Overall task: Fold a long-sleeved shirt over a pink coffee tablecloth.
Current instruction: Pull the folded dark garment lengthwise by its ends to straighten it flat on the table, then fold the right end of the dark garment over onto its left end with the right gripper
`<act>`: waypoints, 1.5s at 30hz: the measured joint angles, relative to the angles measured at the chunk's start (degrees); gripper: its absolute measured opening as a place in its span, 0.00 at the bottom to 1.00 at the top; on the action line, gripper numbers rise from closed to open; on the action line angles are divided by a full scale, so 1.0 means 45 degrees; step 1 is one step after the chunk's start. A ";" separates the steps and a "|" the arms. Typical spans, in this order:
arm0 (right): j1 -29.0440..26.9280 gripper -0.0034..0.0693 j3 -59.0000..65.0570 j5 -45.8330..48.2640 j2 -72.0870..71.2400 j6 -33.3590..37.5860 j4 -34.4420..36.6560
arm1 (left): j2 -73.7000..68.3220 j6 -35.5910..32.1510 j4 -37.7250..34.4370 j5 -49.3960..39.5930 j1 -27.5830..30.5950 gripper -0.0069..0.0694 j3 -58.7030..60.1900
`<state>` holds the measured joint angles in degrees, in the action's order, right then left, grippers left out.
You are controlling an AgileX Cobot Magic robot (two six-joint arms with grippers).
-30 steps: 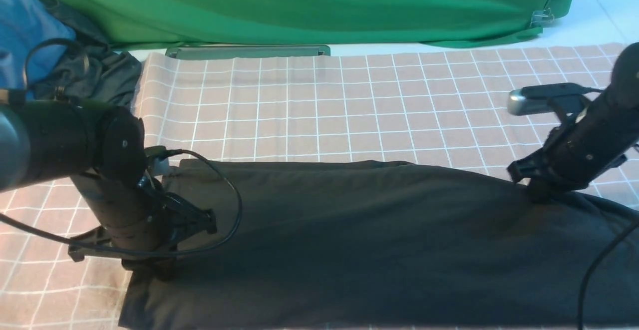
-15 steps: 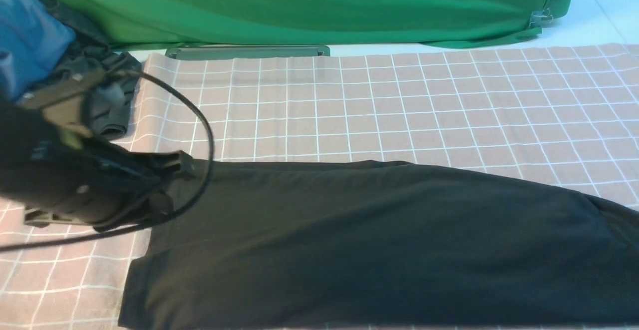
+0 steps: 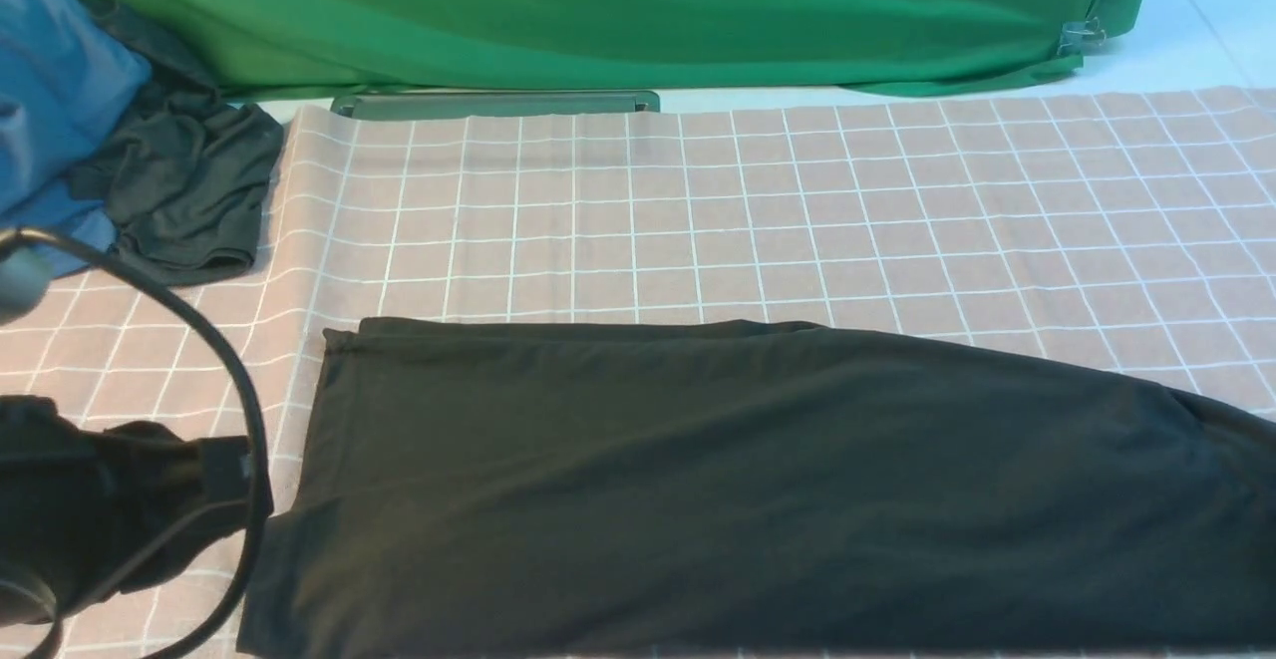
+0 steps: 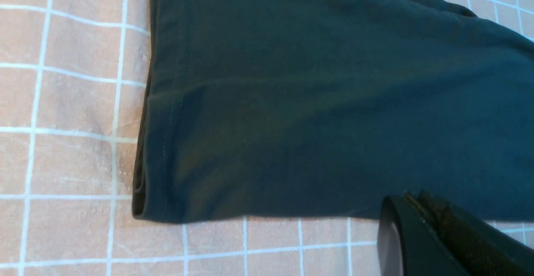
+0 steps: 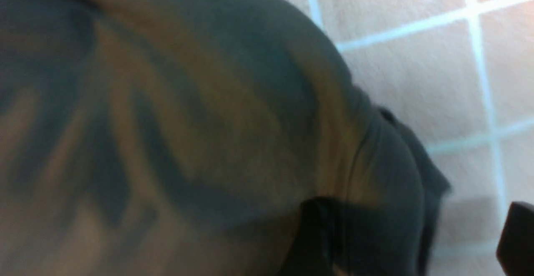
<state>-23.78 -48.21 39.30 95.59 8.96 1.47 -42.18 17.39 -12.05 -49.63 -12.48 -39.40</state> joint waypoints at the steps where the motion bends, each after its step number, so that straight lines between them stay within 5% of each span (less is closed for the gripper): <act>1: 0.0000 0.85 -0.0033 -0.0081 0.0311 0.0067 0.0031 | 0.0050 0.0000 0.0000 0.0000 0.0000 0.11 0.0000; 3: -0.0014 0.85 -0.0071 -0.0100 0.0400 0.0122 0.0060 | 0.0050 0.0000 0.0000 0.0000 0.0000 0.11 0.0000; 6: -0.0014 0.68 -0.0122 -0.0073 0.0536 0.0518 0.0355 | 0.0050 0.0000 -0.0031 0.0000 0.0000 0.11 0.0004; 9: 0.0035 0.28 -0.0122 0.0120 0.0537 0.0729 0.0810 | 0.0050 0.0000 -0.0031 0.0000 0.0000 0.11 0.0030; 10: 0.0035 0.23 -0.0125 0.0147 0.0482 0.0729 0.0799 | 0.0050 0.0000 -0.0031 0.0000 0.0000 0.11 0.0045; 20: 0.0012 0.23 -0.1721 0.1586 -0.1061 -0.1848 -0.2555 | 0.0050 0.0000 -0.0031 0.0000 0.0000 0.11 0.0071; 30: 0.1113 0.23 -0.4878 0.4724 -0.2629 -0.1858 -0.1343 | 0.0050 0.0000 -0.0034 0.0040 0.0000 0.11 0.0071; 36: 0.4246 0.23 -0.6208 0.6348 -0.2774 -0.2078 -0.0195 | 0.0050 0.0000 -0.0101 0.0040 0.0000 0.11 0.0071; 45: 0.9265 0.23 -0.6956 0.5496 -0.2378 -0.4160 0.0725 | 0.0050 -0.0038 -0.0189 0.0090 0.0000 0.11 0.0071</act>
<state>17.92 -79.51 64.03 84.89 -9.76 4.73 -41.95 17.22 -12.91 -49.23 -12.48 -39.08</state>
